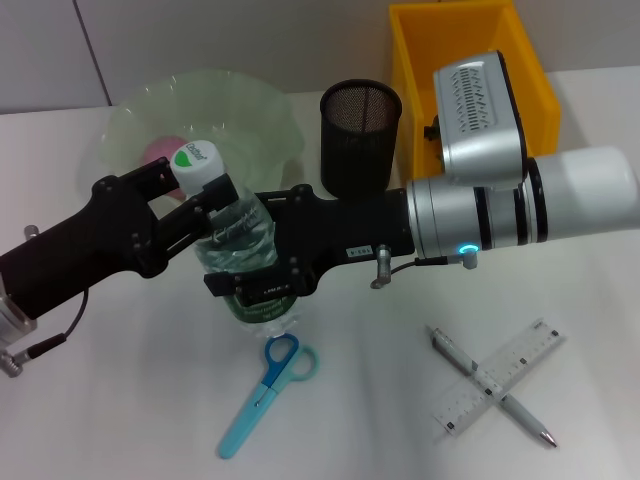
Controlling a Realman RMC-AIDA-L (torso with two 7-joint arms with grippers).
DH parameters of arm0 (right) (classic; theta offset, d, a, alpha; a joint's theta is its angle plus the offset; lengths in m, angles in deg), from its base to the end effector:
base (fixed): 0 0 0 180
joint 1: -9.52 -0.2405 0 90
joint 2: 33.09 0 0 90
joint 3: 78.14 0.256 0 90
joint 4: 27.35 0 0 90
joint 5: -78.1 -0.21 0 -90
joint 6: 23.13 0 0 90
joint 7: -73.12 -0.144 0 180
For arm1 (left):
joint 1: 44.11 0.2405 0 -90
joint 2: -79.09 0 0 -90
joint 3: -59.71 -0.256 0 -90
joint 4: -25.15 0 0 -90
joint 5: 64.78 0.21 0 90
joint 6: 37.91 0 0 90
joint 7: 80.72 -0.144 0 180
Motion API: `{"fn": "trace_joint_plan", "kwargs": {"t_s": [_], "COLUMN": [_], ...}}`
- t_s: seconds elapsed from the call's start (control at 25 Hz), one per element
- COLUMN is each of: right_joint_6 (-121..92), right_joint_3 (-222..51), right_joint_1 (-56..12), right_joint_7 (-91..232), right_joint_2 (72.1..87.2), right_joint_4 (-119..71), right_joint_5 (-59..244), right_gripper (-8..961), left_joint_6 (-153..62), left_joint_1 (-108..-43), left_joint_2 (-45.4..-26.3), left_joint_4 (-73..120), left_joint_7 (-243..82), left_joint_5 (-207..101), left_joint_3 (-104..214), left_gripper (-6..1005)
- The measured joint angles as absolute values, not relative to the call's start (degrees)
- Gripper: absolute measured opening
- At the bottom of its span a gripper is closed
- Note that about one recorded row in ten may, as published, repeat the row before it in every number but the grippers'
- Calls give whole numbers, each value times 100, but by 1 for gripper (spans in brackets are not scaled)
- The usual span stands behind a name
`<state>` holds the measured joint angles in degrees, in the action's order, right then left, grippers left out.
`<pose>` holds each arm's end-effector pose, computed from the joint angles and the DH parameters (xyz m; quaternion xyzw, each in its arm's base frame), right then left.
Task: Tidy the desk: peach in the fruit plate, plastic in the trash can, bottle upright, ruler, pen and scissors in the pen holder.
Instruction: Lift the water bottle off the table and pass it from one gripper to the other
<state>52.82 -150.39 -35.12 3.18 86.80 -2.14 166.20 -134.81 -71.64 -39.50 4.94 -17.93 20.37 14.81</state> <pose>0.1555 0.3586 -0.0831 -0.9636 0.0747 0.2535 0.0407 -0.2456 0.3038 -0.0064 -0.8529 -0.1833 -0.4627 0.1576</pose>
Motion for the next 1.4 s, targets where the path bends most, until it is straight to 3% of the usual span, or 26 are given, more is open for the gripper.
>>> {"fn": "trace_joint_plan", "kwargs": {"t_s": [1.4], "right_joint_6": [5187], "right_joint_3": [-15032], "right_joint_1": [-3471], "right_joint_7": [322], "right_joint_2": [8670], "right_joint_4": [-149], "right_joint_5": [16615], "right_gripper": [825], "left_joint_6": [-13517], "left_joint_1": [-7148], "left_joint_2": [-3930], "left_joint_4": [494], "left_joint_7": [-1755], "left_joint_5": [2008], "left_joint_3": [1446], "left_gripper": [443]}}
